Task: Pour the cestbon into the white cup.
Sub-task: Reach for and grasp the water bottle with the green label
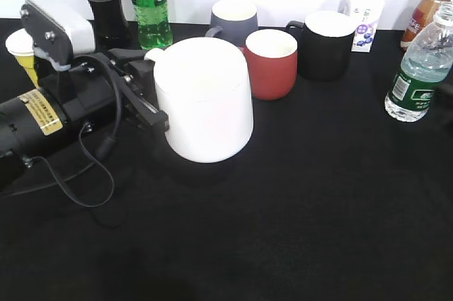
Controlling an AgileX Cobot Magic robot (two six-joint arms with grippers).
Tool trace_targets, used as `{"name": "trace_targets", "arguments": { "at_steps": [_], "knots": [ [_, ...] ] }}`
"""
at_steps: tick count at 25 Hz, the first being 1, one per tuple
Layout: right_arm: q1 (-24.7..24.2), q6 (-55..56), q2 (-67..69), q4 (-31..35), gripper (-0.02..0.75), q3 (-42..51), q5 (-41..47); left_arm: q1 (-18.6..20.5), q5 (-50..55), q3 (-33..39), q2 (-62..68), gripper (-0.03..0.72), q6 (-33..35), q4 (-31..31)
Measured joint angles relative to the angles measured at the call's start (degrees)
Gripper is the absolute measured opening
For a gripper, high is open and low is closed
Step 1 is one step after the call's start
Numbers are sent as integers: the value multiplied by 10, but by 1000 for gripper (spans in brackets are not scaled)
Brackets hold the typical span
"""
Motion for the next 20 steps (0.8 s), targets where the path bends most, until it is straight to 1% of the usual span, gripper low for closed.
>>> {"name": "trace_targets", "arguments": {
  "at_steps": [2,4,7,10,14,16,20],
  "knots": [
    [0,2,52,-9,661,-2,-46,0,0,0,0,48,0,0],
    [0,2,94,-13,662,-23,-61,0,0,0,0,48,0,0],
    [0,2,147,-16,662,-74,-69,0,0,0,0,48,0,0],
    [0,2,190,-46,662,-122,-71,0,0,0,0,48,0,0],
    [0,11,246,-54,661,-169,-80,0,0,0,0,48,0,0],
    [0,13,272,-55,629,-177,-138,0,0,0,0,48,0,0],
    [0,17,277,-56,510,-178,-152,0,0,0,0,48,0,0]
  ]
}}
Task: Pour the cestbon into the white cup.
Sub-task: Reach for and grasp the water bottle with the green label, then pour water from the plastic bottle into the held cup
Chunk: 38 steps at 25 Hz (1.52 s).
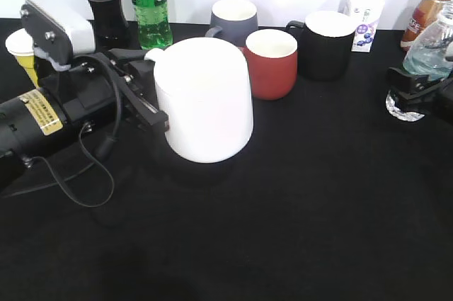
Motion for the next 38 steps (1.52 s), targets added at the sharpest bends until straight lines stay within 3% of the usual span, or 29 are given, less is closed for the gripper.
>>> {"name": "trace_targets", "arguments": {
  "at_steps": [5,10,14,18,24,28,31,34,38],
  "knots": [
    [0,78,2,0,497,0,-14,0,0,0,0,47,0,0],
    [0,72,-13,-18,491,2,-16,0,0,0,0,47,0,14],
    [0,52,-121,-194,491,3,-17,-8,18,-4,0,47,-28,71],
    [0,51,-253,-352,491,3,19,-71,56,-62,8,47,-35,74],
    [0,44,-358,-418,491,3,46,-159,125,-172,53,47,-36,79],
    [0,-17,-374,-463,491,3,47,-181,161,-215,82,47,-40,79],
    [0,-166,-374,-464,491,3,47,-183,163,-221,82,47,-41,77],
    [0,-253,-374,-464,491,-11,47,-183,165,-221,82,47,-63,40],
    [0,-341,-374,-455,491,-16,48,-183,167,-221,82,46,-68,34]
  ]
}}
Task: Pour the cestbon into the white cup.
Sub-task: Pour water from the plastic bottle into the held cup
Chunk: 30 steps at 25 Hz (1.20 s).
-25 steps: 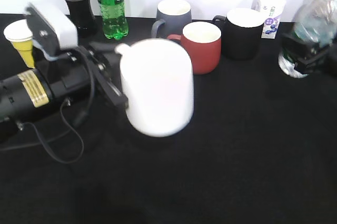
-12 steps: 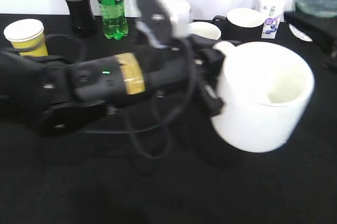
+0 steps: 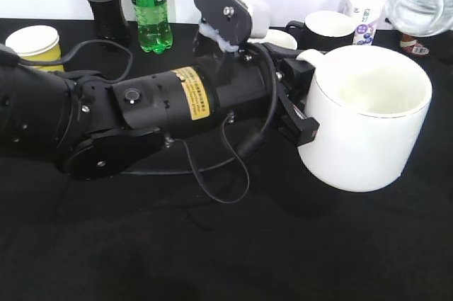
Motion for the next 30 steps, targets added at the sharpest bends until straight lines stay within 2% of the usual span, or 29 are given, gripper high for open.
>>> {"name": "trace_targets", "arguments": {
  "at_steps": [4,9,15,18,30],
  "knots": [
    [0,-82,0,44,491,0,7,0,0,0,0,46,0,1],
    [0,-133,0,52,491,0,9,0,0,0,0,46,0,1],
    [0,-162,0,61,491,0,9,0,1,0,0,46,0,1],
    [0,-196,0,94,491,0,9,0,1,0,0,46,0,2],
    [0,-253,0,102,491,0,2,0,5,0,0,46,0,5]
  ]
}}
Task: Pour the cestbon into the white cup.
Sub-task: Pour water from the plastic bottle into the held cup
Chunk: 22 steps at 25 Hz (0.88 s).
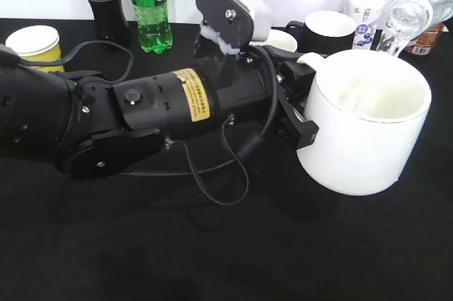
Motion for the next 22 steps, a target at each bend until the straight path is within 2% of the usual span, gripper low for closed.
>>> {"name": "trace_targets", "arguments": {
  "at_steps": [3,18,20,22],
  "knots": [
    [0,-12,0,2,491,0,-35,0,1,0,0,46,0,0],
    [0,-10,0,11,491,-1,-36,0,4,0,0,46,1,13],
    [0,43,0,11,491,-1,-37,0,4,0,0,46,1,13],
    [0,169,0,-4,491,-1,-37,0,3,0,0,46,1,11]
  ]
}}
